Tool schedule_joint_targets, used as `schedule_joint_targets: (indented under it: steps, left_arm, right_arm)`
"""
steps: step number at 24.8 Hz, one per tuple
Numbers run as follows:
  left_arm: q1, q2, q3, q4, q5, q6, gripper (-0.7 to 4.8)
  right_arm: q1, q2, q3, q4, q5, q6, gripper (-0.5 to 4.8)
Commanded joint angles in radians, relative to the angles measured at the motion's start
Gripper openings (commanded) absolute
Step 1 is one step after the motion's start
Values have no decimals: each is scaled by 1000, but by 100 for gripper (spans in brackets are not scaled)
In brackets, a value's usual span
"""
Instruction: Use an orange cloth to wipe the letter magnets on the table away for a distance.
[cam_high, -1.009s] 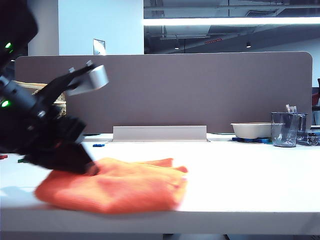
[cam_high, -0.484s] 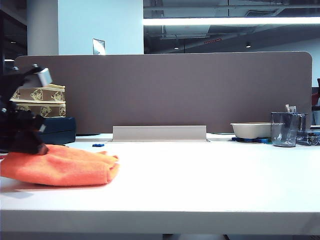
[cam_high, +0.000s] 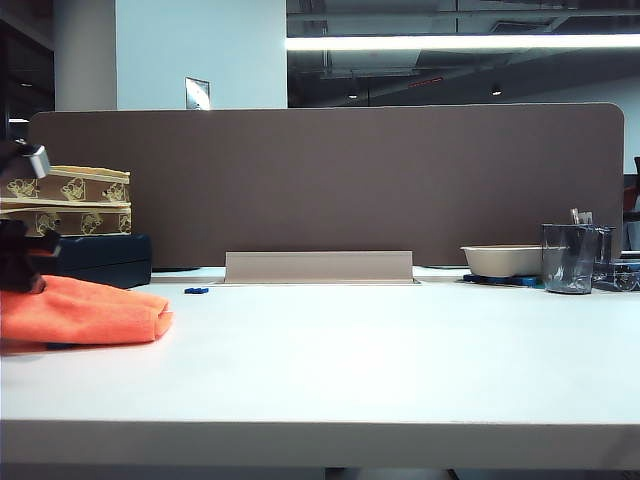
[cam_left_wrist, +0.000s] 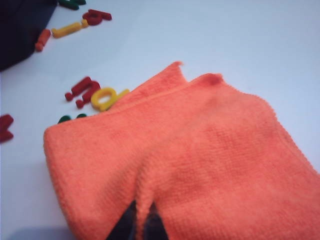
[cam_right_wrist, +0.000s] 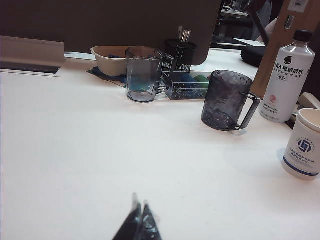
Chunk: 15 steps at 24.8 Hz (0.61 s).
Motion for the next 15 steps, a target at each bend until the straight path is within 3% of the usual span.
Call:
schedule_joint_targets:
  steps: [1,10,15]
  left_arm:
    - [2,84,106,19,6,7,-6]
    - [66,220,282,18,10,-1,-6]
    - [80,186,281,16,117,-66,-6]
  right_arm:
    - [1,-8,0,13,2,1,-1]
    - [0,-8,0,13,1,1,-1]
    - [0,-8,0,13,2,1,-1]
